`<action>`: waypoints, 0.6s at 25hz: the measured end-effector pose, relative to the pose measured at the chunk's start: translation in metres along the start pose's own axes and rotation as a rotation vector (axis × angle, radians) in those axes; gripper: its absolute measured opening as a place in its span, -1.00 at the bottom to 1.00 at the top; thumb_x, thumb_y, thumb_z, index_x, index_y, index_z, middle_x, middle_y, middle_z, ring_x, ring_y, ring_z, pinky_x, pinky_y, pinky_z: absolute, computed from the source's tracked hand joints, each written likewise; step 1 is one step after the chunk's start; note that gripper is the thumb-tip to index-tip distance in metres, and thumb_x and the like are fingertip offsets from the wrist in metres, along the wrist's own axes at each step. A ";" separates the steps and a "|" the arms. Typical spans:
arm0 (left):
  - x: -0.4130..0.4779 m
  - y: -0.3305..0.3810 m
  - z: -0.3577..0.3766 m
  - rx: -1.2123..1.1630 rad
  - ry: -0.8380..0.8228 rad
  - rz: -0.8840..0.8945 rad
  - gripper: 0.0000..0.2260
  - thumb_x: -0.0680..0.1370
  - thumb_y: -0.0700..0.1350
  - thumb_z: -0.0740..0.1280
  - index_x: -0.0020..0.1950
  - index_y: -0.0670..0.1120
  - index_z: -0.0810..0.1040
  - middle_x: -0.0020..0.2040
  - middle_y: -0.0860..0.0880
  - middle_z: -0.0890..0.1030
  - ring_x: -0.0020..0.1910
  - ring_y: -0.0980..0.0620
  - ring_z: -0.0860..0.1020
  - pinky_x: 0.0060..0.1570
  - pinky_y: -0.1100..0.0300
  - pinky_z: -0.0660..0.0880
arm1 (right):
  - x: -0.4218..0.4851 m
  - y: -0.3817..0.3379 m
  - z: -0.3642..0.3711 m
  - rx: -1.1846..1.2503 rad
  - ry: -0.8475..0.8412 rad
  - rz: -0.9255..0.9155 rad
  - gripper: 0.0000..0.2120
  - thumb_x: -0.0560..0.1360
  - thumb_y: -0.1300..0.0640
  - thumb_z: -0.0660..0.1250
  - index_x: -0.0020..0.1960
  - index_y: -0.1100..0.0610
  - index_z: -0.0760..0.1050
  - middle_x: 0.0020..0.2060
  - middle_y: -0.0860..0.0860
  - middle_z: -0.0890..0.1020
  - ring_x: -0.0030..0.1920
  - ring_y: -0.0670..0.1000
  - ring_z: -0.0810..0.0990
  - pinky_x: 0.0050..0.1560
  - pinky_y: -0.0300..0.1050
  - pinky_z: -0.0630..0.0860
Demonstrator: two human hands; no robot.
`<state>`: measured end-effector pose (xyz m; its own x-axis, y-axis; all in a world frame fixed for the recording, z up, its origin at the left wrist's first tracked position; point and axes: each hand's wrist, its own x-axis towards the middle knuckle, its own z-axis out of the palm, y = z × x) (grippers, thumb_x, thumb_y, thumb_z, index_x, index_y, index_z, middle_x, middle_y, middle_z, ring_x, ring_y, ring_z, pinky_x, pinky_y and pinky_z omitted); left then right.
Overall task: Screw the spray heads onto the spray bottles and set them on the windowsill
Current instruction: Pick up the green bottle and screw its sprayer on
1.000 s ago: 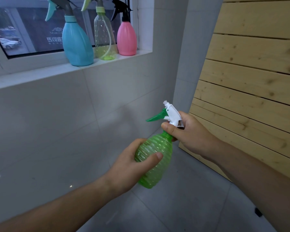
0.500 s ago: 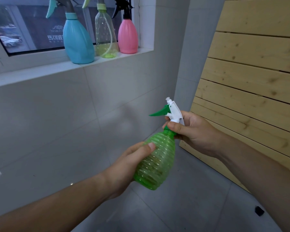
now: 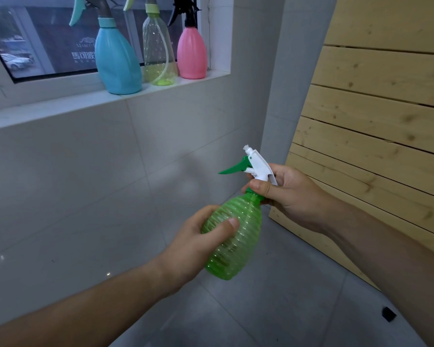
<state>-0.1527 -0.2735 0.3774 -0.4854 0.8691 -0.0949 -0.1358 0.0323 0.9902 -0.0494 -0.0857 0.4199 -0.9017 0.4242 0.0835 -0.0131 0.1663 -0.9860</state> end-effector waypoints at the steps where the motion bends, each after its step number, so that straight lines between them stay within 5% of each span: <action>1: 0.000 0.000 0.000 0.026 0.006 0.020 -0.52 0.31 0.15 0.45 0.11 -0.11 0.63 -0.15 -0.03 0.69 -0.18 0.02 0.66 -0.21 0.17 0.61 | 0.000 0.001 0.000 -0.025 0.012 -0.009 -0.66 0.45 0.12 0.40 0.14 0.29 0.51 -0.05 0.31 0.64 -0.05 0.05 0.66 0.11 0.06 0.60; 5: 0.000 0.001 -0.001 0.007 -0.010 -0.012 -0.51 0.35 0.13 0.44 0.17 -0.13 0.63 -0.09 -0.07 0.68 -0.13 -0.02 0.66 -0.14 0.11 0.60 | -0.001 0.002 0.002 -0.057 0.042 -0.041 -0.69 0.48 0.14 0.42 0.16 0.26 0.50 -0.07 0.28 0.61 -0.05 0.07 0.63 0.17 0.21 0.56; 12: 0.003 0.003 -0.004 -0.085 -0.093 -0.133 -0.40 0.35 0.17 0.41 0.21 -0.24 0.59 -0.01 -0.17 0.66 -0.03 -0.15 0.63 0.00 -0.03 0.55 | -0.003 0.000 -0.006 0.100 -0.093 -0.029 -0.69 0.44 0.25 0.36 0.17 0.22 0.48 -0.02 0.18 0.62 -0.02 0.08 0.59 0.09 0.05 0.51; 15: 0.003 0.004 -0.005 -0.131 -0.141 -0.194 -0.42 0.34 0.21 0.40 0.22 -0.13 0.64 0.09 -0.23 0.69 0.03 -0.16 0.67 0.03 -0.04 0.59 | -0.001 -0.001 -0.009 0.125 -0.099 -0.048 -0.67 0.42 0.30 0.36 0.18 0.24 0.48 0.01 0.18 0.63 0.00 0.09 0.58 0.13 0.05 0.50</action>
<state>-0.1591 -0.2736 0.3807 -0.3158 0.9132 -0.2576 -0.3300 0.1489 0.9322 -0.0444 -0.0783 0.4216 -0.9370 0.3272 0.1225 -0.1055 0.0692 -0.9920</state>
